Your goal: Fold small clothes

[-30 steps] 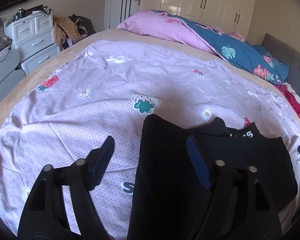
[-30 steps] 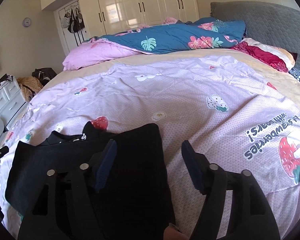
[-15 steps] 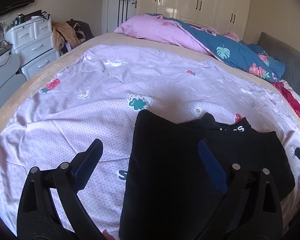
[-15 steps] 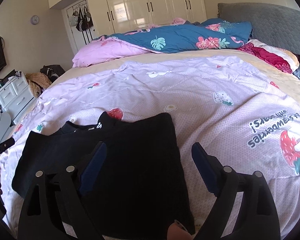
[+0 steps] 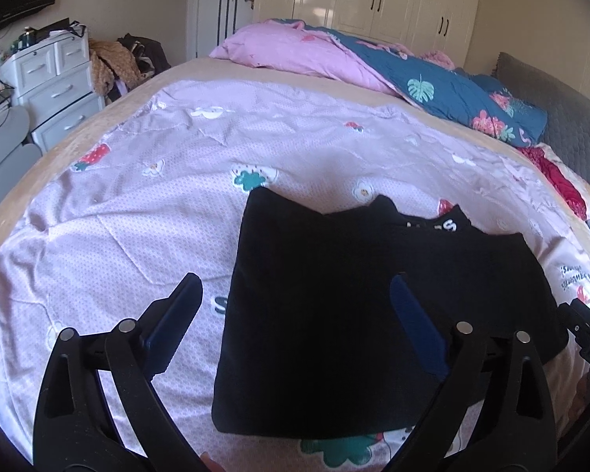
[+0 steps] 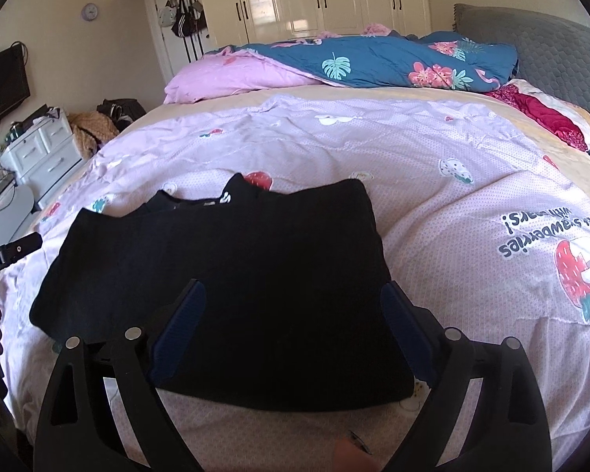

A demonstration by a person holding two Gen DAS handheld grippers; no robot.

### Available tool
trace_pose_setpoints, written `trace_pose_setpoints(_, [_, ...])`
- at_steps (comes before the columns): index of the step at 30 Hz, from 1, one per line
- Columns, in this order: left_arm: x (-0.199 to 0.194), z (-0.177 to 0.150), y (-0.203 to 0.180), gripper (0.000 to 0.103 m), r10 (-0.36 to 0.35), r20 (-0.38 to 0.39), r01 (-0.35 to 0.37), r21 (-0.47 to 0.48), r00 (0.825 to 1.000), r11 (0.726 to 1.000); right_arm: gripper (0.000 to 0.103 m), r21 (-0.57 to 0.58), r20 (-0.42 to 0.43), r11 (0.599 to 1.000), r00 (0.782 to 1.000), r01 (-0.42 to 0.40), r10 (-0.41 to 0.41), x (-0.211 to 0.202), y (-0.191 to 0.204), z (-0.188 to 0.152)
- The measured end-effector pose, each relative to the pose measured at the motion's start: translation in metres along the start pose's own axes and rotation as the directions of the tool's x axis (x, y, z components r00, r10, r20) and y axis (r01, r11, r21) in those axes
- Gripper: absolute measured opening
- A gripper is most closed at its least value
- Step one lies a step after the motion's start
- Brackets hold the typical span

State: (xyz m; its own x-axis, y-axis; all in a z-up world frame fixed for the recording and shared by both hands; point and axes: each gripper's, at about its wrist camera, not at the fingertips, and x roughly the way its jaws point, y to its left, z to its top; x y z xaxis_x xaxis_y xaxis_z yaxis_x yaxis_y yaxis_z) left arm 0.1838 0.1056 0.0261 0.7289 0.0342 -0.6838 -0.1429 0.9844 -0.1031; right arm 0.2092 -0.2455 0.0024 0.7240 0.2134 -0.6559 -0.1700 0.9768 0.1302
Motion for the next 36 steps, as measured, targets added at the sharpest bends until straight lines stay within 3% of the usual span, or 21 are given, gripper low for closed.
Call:
trace_pose_setpoints(5, [0.005,-0.014,0.0,0.088,-0.017,-0.055,0.017,0.002,0.998,1.0,0.09,0.01,-0.061,1.0,0.998,0.004,-0.004,0.004,0.0,-0.012])
trace_pose_setpoints(9, [0.02,-0.03,-0.001,0.067,-0.015,-0.135,0.017,0.014,0.991,1.0,0.09,0.011,-0.16,1.0,0.987,0.016,-0.014,0.016,-0.001,-0.024])
trace_pose_setpoints(11, [0.03,-0.039,0.001,0.065,-0.013,-0.183,0.014,0.006,0.983,1.0,0.09,0.003,-0.192,0.999,0.981,0.039,-0.038,0.021,0.0,-0.03])
trace_pose_setpoints(19, [0.028,-0.05,0.004,0.064,-0.027,-0.197,0.023,-0.021,0.98,1.0,0.091,0.009,-0.19,0.999,0.981,0.051,-0.049,0.017,0.0,-0.038])
trace_pose_setpoints(22, [0.02,-0.05,0.006,0.066,-0.04,-0.185,0.034,-0.033,0.982,0.999,0.097,0.036,-0.148,0.999,0.989,0.025,-0.019,0.008,-0.002,-0.035])
trace_pose_setpoints(24, [0.015,-0.051,0.006,0.077,-0.05,-0.177,0.043,-0.043,0.983,0.998,0.098,0.042,-0.124,0.999,0.992,0.016,-0.011,0.003,-0.002,-0.032])
trace_pose_setpoints(30, [0.004,-0.049,0.007,0.093,-0.033,-0.156,0.025,-0.053,0.987,0.998,0.098,-0.012,-0.081,1.0,0.997,-0.019,0.018,-0.006,0.013,-0.03])
trace_pose_setpoints(36, [0.003,-0.045,0.016,0.093,0.009,-0.144,-0.019,-0.072,0.989,0.997,0.098,-0.106,-0.048,0.994,0.998,-0.042,0.037,-0.011,0.043,-0.033])
